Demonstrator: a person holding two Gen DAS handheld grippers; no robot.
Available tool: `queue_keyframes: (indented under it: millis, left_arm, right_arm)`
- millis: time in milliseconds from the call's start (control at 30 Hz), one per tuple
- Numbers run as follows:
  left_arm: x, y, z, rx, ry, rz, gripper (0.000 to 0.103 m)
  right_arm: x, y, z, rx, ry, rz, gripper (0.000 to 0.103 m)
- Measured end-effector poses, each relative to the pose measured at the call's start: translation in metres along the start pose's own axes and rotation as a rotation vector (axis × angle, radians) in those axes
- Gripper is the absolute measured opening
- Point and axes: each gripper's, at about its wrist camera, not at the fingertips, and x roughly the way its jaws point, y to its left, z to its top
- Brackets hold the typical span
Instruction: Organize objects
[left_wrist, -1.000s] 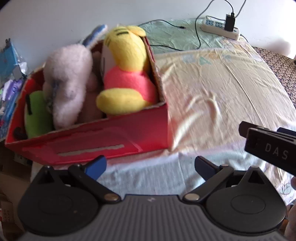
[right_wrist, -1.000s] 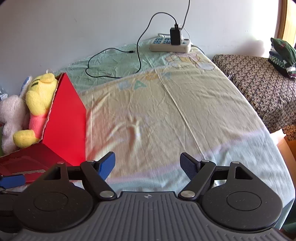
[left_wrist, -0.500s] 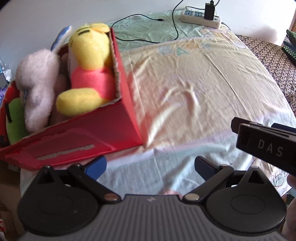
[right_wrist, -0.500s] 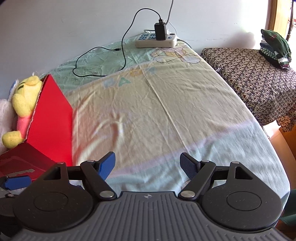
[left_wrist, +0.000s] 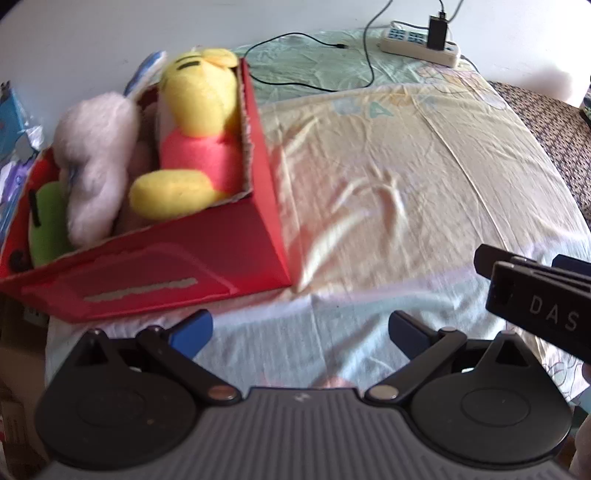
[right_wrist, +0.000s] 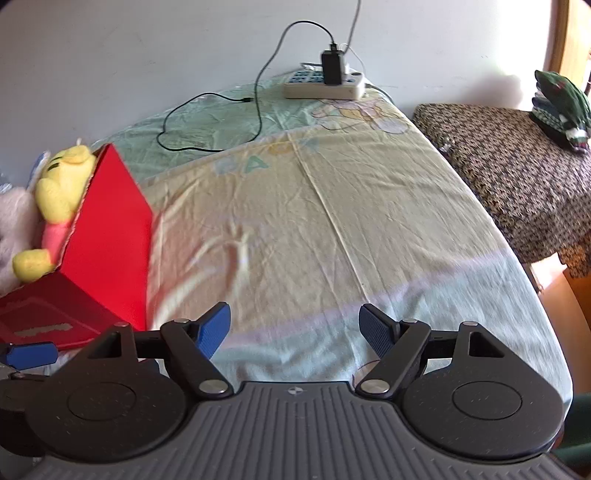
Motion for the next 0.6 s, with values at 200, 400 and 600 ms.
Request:
queue_keyframes:
  millis: [200, 400, 600]
  left_arm:
    - [-0.009, 0.009, -0.01, -0.061, -0.005, 0.043, 0.101]
    - [-0.018, 0.026, -0.027, -0.131, 0.007, 0.099, 0.101]
    - [-0.026, 0.048, -0.046, -0.181, 0.018, 0.159, 0.101]
  right_arm:
    - [-0.003, 0.004, -0.001, -0.032, 0.005, 0.049, 0.079]
    - [-0.006, 0.018, -0.009, -0.076, 0.021, 0.108, 0.079]
    - [-0.008, 0.041, -0.017, -0.115, 0.048, 0.169, 0.079]
